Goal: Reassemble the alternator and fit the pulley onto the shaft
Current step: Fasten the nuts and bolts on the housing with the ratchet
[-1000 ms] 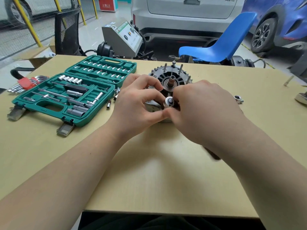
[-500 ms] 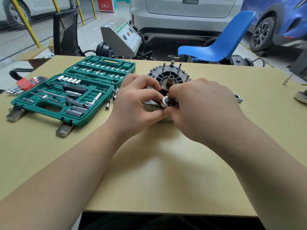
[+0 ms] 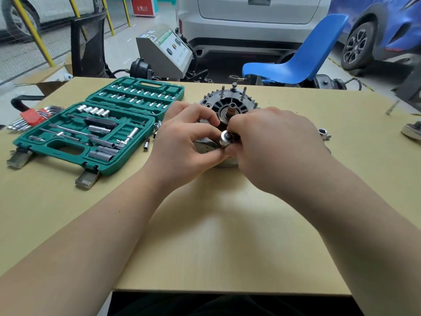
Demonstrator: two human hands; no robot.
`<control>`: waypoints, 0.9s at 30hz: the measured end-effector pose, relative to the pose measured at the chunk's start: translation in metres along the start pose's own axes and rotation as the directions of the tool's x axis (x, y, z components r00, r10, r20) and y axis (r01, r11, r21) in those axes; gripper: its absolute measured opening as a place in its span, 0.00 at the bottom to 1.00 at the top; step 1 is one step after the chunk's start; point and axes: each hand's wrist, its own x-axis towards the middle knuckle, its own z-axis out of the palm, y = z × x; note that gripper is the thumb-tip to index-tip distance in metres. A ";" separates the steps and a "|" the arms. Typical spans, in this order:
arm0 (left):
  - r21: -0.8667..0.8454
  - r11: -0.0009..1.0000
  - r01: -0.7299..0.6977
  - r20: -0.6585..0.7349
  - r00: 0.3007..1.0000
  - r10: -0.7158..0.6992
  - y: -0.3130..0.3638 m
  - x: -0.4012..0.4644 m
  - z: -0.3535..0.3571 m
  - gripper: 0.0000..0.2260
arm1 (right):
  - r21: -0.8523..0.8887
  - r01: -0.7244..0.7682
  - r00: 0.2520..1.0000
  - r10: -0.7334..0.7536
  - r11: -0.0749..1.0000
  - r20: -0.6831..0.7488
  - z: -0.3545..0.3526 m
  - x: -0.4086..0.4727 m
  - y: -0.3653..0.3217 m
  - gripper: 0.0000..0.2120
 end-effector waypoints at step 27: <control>-0.031 0.999 0.017 0.015 1.000 -0.016 0.000 0.001 -0.003 0.09 | 0.023 0.004 1.000 -0.004 1.000 -0.017 0.000 -0.001 -0.001 0.07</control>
